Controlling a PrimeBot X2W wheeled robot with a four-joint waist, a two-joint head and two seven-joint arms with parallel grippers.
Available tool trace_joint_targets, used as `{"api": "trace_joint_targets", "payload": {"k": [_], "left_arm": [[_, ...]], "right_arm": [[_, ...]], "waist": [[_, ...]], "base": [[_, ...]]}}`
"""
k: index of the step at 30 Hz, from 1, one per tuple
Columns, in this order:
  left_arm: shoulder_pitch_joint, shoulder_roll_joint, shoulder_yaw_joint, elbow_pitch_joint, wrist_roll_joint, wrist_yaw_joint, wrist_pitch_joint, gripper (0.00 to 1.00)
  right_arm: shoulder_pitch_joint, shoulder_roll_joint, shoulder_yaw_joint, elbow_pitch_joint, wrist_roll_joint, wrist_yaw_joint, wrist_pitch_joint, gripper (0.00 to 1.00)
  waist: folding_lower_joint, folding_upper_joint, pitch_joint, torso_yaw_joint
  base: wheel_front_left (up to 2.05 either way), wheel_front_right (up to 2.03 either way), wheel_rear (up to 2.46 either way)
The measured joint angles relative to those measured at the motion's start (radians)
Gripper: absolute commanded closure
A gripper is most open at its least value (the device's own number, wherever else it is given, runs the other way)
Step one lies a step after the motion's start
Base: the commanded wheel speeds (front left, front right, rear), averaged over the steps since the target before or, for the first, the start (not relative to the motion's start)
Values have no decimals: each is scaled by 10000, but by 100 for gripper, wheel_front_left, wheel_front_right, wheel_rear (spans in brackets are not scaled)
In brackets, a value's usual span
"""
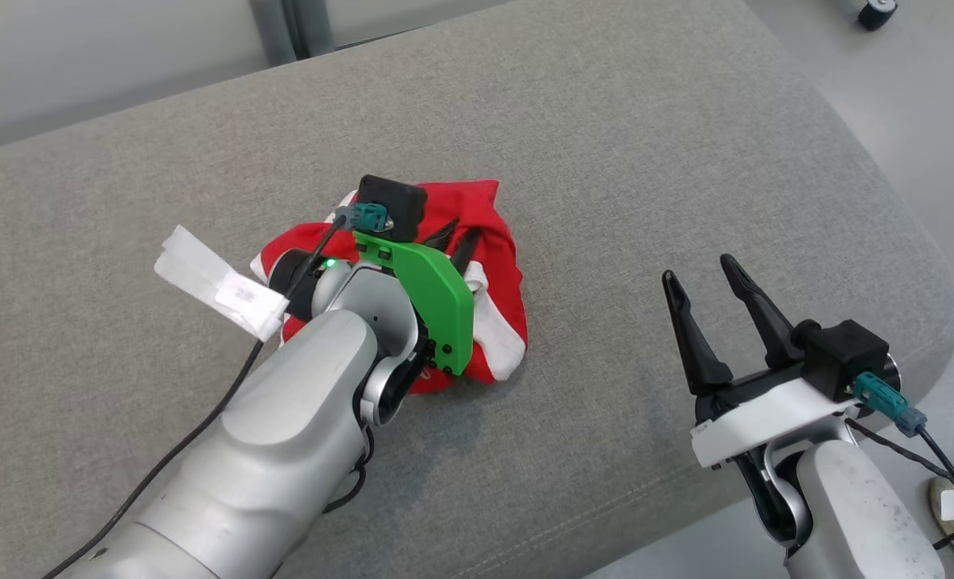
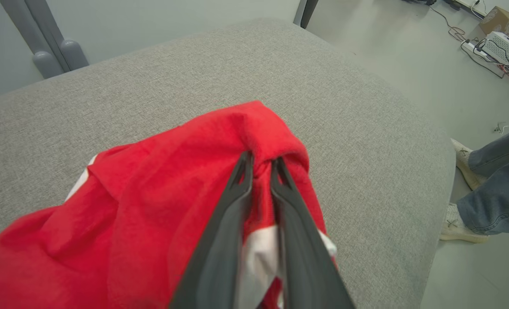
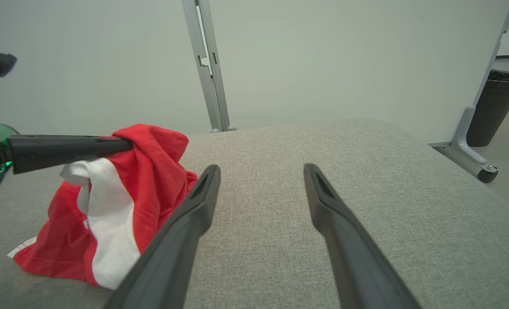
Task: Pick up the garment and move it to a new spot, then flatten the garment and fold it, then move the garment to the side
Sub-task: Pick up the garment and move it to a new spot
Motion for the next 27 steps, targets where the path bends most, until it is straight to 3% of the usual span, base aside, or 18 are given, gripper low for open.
{"api": "trace_joint_targets", "payload": {"k": [1,2,10,20,27], "left_arm": [[-7,2,-84,48,2,0,-6,25],[-26,2,-157,100,8,0,-29,0],[-296,33,-769,-52,-29,-102,-165,0],[-333,52,-667,-1151,-905,-345,-1051,0],[-287,58,-410,-1018,-500,-167,-1850,0]], "right_arm": [[-22,0,-6,0,0,0,0,0],[-40,2,-10,-2,0,0,0,0],[-44,17,-151,13,-4,0,0,0],[-22,0,-376,-167,-186,0,0,0],[64,-121,-384,-426,-489,0,0,0]], "waist": [[0,0,48,-47],[0,0,87,-84],[0,0,82,-15],[0,0,-121,498],[0,-1,-242,1077]], "base": [[0,0,0],[0,0,0],[0,0,0],[0,0,0],[0,0,0]]}}
